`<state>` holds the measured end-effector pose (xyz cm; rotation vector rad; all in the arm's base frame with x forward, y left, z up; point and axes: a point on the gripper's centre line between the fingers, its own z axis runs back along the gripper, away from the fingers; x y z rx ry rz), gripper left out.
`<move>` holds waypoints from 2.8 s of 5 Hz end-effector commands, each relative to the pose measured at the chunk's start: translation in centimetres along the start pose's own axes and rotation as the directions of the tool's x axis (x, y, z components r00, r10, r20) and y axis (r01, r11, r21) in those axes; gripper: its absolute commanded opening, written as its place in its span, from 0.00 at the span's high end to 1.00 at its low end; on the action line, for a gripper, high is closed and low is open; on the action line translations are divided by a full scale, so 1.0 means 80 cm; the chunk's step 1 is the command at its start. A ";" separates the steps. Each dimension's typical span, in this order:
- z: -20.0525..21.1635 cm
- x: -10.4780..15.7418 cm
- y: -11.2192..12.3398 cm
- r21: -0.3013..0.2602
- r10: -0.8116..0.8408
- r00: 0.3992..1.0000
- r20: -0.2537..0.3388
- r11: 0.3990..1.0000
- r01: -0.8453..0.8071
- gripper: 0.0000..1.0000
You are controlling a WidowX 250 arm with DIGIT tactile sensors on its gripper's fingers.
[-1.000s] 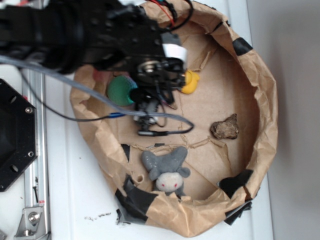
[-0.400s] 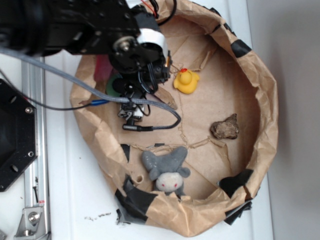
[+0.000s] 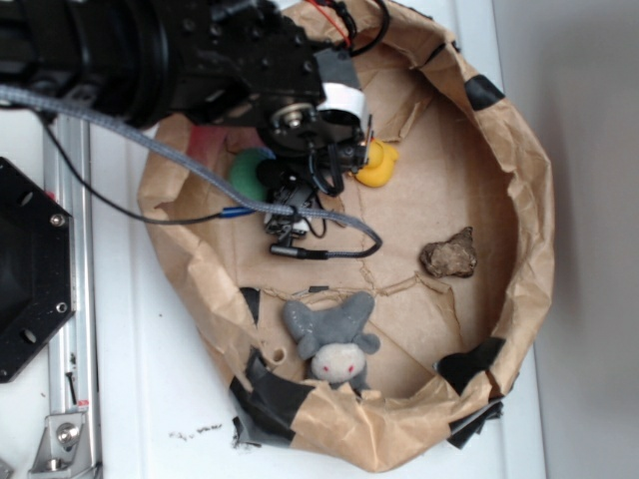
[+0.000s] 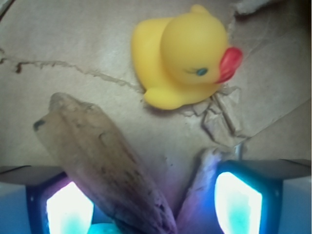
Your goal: Grab the wood chip.
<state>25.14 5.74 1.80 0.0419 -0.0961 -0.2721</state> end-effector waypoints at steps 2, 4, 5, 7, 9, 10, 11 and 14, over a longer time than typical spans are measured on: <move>-0.032 0.008 0.009 0.041 -0.029 0.999 0.035 0.999 0.028 0.43; -0.027 0.003 0.008 0.007 0.047 0.998 0.040 0.999 -0.047 1.00; -0.008 0.012 0.010 0.069 0.011 0.998 0.063 0.997 -0.016 1.00; 0.019 0.020 0.002 0.012 0.095 0.982 0.162 0.995 -0.098 1.00; 0.092 0.032 -0.011 0.047 0.254 0.933 0.254 0.961 -0.274 1.00; 0.155 0.058 -0.026 -0.041 0.434 0.852 0.293 0.896 -0.442 1.00; 0.208 0.061 -0.023 -0.050 0.601 0.771 0.211 0.795 -0.605 1.00; 0.203 0.063 -0.023 -0.030 0.628 0.756 0.185 0.773 -0.634 1.00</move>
